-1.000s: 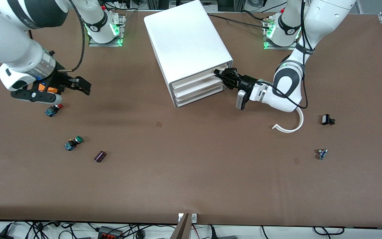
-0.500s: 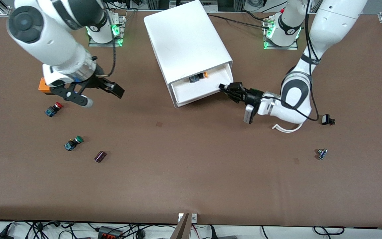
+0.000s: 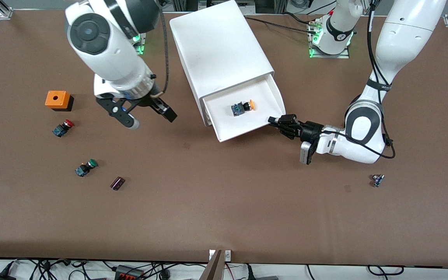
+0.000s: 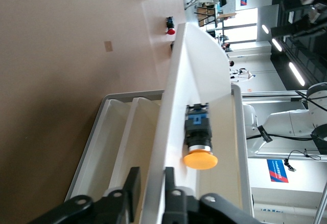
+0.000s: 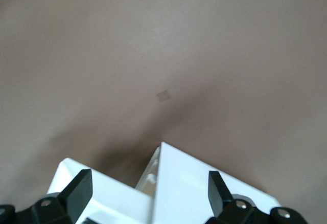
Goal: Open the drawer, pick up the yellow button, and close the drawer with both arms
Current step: 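Lower the right gripper into the open drawer over the yellow button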
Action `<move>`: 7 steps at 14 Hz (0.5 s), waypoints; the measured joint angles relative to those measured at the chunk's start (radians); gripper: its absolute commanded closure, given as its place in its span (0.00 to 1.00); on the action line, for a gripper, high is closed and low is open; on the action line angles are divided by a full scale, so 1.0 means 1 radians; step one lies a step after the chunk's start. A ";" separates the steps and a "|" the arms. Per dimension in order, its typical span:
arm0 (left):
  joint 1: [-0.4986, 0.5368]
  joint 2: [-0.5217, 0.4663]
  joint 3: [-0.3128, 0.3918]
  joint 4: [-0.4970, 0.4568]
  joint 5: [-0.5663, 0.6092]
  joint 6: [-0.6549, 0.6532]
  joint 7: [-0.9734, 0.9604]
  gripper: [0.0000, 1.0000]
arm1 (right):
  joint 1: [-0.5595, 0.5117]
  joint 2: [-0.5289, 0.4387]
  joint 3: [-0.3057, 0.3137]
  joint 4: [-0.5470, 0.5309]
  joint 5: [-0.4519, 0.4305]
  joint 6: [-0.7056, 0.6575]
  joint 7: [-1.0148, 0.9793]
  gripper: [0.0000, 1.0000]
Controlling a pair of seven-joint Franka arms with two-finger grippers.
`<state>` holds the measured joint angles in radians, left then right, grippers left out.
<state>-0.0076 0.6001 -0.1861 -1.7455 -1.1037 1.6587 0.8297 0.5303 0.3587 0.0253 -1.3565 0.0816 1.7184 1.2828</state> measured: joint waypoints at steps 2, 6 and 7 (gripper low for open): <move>0.002 0.001 0.001 0.001 0.005 0.006 -0.012 0.00 | 0.039 0.061 0.000 0.076 0.040 0.004 0.140 0.00; 0.024 -0.010 0.001 0.023 0.006 -0.006 -0.124 0.00 | 0.084 0.144 0.000 0.173 0.091 0.027 0.347 0.00; 0.027 -0.022 0.001 0.033 0.019 -0.011 -0.183 0.00 | 0.094 0.156 0.000 0.179 0.093 0.050 0.393 0.00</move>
<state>0.0194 0.5784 -0.1848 -1.7124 -1.0848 1.6473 0.6463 0.6239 0.5152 0.0252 -1.1779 0.1749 1.7687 1.6763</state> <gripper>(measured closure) 0.013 0.000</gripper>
